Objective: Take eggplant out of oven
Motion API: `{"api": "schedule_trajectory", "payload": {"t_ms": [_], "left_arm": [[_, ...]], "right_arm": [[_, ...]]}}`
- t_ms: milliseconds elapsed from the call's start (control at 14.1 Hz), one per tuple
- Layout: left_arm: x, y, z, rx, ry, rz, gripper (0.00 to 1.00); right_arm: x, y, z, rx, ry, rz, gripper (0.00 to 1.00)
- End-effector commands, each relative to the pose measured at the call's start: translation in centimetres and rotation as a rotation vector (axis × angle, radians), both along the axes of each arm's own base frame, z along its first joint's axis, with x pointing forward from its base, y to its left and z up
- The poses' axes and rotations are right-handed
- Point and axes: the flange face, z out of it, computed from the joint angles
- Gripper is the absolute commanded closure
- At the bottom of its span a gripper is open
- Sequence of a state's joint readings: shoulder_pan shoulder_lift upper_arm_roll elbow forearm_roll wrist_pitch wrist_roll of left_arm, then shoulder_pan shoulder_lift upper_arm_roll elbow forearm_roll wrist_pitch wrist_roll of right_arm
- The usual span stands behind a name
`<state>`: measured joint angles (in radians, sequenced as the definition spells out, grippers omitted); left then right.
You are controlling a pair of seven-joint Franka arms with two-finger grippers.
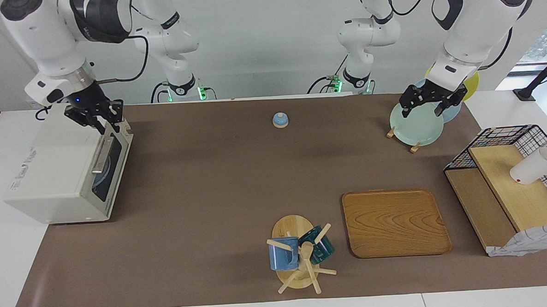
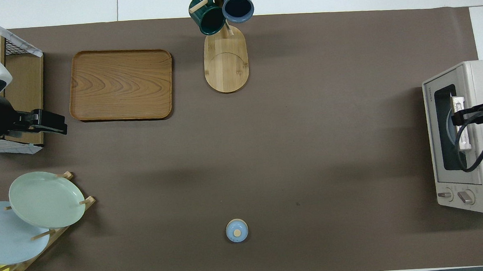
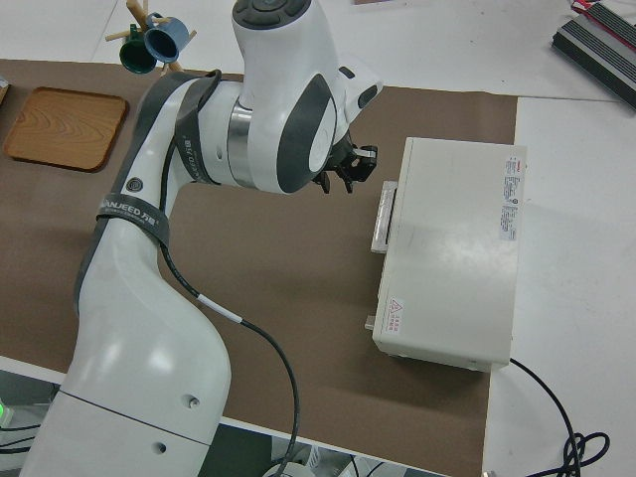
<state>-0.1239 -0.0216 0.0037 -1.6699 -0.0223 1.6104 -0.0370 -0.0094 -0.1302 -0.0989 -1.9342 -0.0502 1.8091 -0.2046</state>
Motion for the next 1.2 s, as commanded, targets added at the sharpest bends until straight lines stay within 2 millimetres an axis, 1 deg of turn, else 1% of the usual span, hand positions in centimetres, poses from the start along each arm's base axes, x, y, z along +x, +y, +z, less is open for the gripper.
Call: {"api": "schedule_trajectory", "payload": {"t_ms": [0,71,142,212,354,425,566,708,991,1132], "left_arm": [[-0.5,0.3,0.2,0.0,-0.007,0.002,0.0],[-0.5,0.3,0.2,0.0,-0.007,0.004,0.0],[-0.5,0.4,0.2,0.0,-0.007,0.004,0.0],[-0.5,0.3,0.2,0.0,-0.007,0.002,0.0],[-0.5,0.3,0.2,0.0,-0.007,0.002,0.0],[-0.5,0.3,0.2,0.0,-0.007,0.002,0.0],[-0.5,0.3,0.2,0.0,-0.007,0.002,0.0],[-0.5,0.3,0.2,0.0,-0.007,0.002,0.0],[-0.5,0.3,0.2,0.0,-0.009,0.004,0.0],[-0.5,0.3,0.2,0.0,-0.007,0.002,0.0]], "right_arm": [[-1.9,-0.8,-1.5,-0.067,-0.014,0.032,1.0],[-1.7,-1.2,-2.2,-0.077,-0.011,0.031,1.0],[-1.9,-2.7,-3.6,-0.076,0.007,0.003,1.0],[-2.1,-3.5,-4.4,-0.076,0.011,-0.004,1.0],[-1.9,-4.5,-5.6,-0.079,0.025,0.023,1.0],[-1.9,-4.9,-5.7,-0.079,0.027,0.024,1.0],[-1.9,-4.9,-6.2,-0.077,0.035,0.023,1.0],[-2.2,-4.8,-7.1,-0.074,0.053,0.022,1.0],[-1.8,-3.8,-10.7,-0.06,0.04,0.033,1.0],[-1.4,-3.3,-11.8,-0.057,0.048,0.021,1.0]]}}
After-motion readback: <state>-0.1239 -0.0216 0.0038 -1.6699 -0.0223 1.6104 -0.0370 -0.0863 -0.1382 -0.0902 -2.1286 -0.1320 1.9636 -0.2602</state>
